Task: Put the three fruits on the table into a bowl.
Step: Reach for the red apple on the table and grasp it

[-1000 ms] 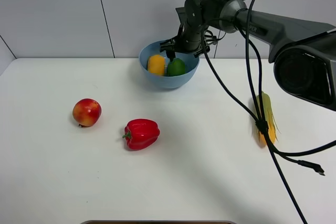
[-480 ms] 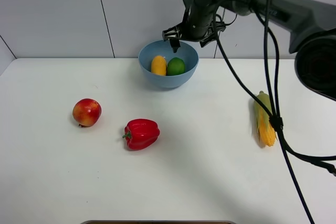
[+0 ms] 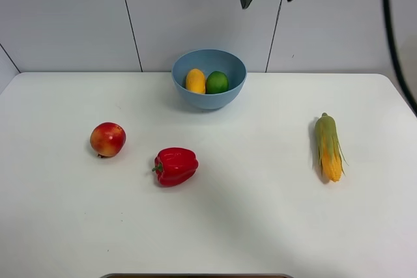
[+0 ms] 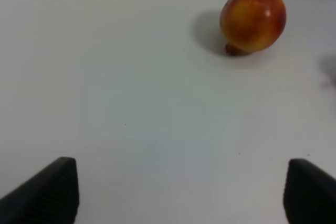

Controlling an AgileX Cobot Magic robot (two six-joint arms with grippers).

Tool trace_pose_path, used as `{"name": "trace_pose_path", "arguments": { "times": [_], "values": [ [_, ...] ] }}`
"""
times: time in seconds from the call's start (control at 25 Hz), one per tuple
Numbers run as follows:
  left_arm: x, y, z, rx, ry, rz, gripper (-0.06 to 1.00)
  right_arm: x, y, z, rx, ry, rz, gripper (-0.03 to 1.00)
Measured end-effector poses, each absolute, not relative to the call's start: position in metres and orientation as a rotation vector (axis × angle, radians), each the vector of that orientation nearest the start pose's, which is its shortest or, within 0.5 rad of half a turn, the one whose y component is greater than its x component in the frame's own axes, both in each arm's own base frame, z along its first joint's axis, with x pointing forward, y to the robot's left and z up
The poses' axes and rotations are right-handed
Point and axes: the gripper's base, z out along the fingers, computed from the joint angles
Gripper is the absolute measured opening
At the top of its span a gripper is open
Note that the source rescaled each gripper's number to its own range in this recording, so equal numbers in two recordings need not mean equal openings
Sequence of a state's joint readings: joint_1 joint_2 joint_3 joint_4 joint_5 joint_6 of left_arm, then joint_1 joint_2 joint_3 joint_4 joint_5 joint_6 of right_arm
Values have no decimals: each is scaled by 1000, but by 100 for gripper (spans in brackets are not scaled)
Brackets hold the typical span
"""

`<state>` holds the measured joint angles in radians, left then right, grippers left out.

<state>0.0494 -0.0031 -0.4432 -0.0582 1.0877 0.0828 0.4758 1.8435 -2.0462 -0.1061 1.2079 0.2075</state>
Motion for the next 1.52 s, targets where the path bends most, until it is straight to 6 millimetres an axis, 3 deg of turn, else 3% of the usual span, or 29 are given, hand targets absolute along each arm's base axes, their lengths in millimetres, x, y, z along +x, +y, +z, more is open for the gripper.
{"name": "trace_pose_path", "arguments": {
  "times": [0.24,0.36,0.48,0.84,1.12,1.36,1.52],
  "values": [
    [0,-5,259,37,2123,8,16,300,151,481,-332,2279,295,50],
    [0,-5,259,37,2123,8,16,266,133,498,-334,2235,302,50],
    [0,-5,259,37,2123,8,16,231,115,495,-338,2243,294,50],
    [0,-5,259,37,2123,8,16,132,59,443,-334,2311,233,50],
    [0,-5,259,37,2123,8,16,65,4,387,-25,2293,61,50],
    [0,-5,259,37,2123,8,16,22,-7,327,93,2175,-49,50],
    [0,-5,259,37,2123,8,16,2,-7,304,141,2092,-59,50]
  ]
}}
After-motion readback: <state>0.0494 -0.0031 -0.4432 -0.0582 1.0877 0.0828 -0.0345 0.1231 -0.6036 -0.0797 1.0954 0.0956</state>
